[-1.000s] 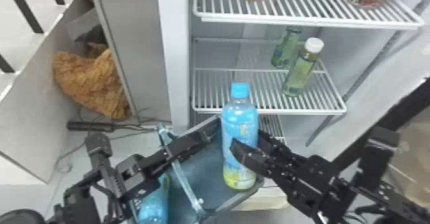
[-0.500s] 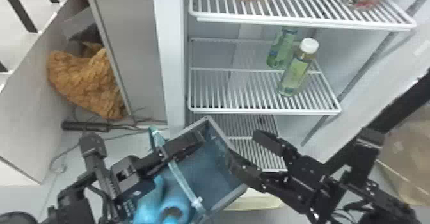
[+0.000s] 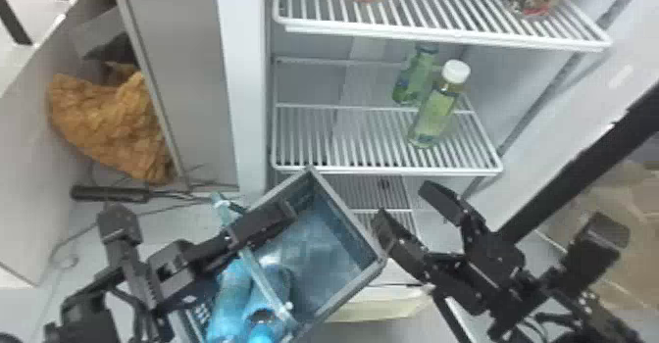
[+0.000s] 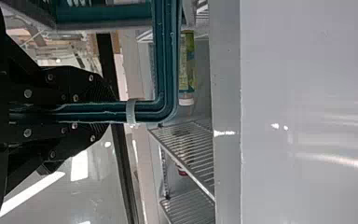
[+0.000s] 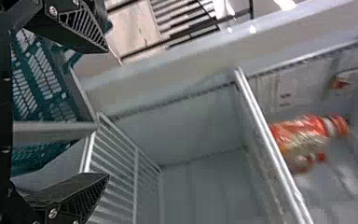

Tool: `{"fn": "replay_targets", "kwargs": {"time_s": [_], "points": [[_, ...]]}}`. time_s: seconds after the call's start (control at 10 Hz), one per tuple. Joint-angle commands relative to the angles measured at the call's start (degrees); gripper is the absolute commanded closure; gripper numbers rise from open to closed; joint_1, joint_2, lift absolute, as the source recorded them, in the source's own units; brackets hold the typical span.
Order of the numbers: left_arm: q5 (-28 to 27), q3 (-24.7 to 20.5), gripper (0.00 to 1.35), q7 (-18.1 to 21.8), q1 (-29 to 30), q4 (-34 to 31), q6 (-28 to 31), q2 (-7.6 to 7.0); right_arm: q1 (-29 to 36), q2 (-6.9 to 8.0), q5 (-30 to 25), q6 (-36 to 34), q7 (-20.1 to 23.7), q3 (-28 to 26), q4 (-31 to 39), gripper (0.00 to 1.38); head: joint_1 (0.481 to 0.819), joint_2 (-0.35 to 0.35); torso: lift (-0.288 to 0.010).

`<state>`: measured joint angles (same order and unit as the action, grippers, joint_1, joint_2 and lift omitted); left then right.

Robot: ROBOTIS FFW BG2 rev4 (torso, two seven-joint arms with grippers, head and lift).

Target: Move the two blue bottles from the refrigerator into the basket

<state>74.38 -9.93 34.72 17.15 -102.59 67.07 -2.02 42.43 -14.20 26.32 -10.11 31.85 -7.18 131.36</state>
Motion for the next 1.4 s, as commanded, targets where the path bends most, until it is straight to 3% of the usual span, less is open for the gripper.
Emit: {"fn": "replay_targets", "kwargs": {"time_s": [0.0, 0.2, 0.6, 0.8, 1.0, 1.3], "points": [[-0.1, 0.0, 1.20, 0.1, 0.1, 0.0, 0.0, 0.00, 2.8, 1.19, -0.4, 6.5, 0.0, -2.2, -2.3, 0.12, 0.695, -0.198, -0.220], [-0.2, -0.1, 1.20, 0.0, 0.7, 0.0, 0.3, 0.00, 6.6, 2.68, -1.0, 10.7, 0.0, -5.2, -2.8, 0.12, 0.695, -0.251, -0.220], [-1.0, -0.6, 1.20, 0.0, 1.4, 0.0, 0.8, 0.09, 15.8, 6.20, -3.7, 11.9, -0.8, -11.3, 1.5, 0.12, 0.695, -0.350, -0.220], [-1.0, -0.9, 1.20, 0.0, 2.0, 0.0, 0.8, 0.17, 19.0, 7.69, -5.4, 12.6, -1.0, -13.4, 4.4, 0.12, 0.695, -0.350, -0.220], [-1.0, -1.1, 1.20, 0.0, 2.2, -0.3, 0.8, 0.26, 22.1, 10.33, -7.9, 12.6, -1.8, -16.2, 8.1, 0.12, 0.695, -0.350, -0.220], [-1.0, -2.3, 1.20, 0.0, 3.0, -1.0, 0.8, 0.53, 23.4, 12.09, -9.3, 12.6, -1.8, -19.0, 8.1, 0.12, 0.695, -0.350, -0.220]]}}
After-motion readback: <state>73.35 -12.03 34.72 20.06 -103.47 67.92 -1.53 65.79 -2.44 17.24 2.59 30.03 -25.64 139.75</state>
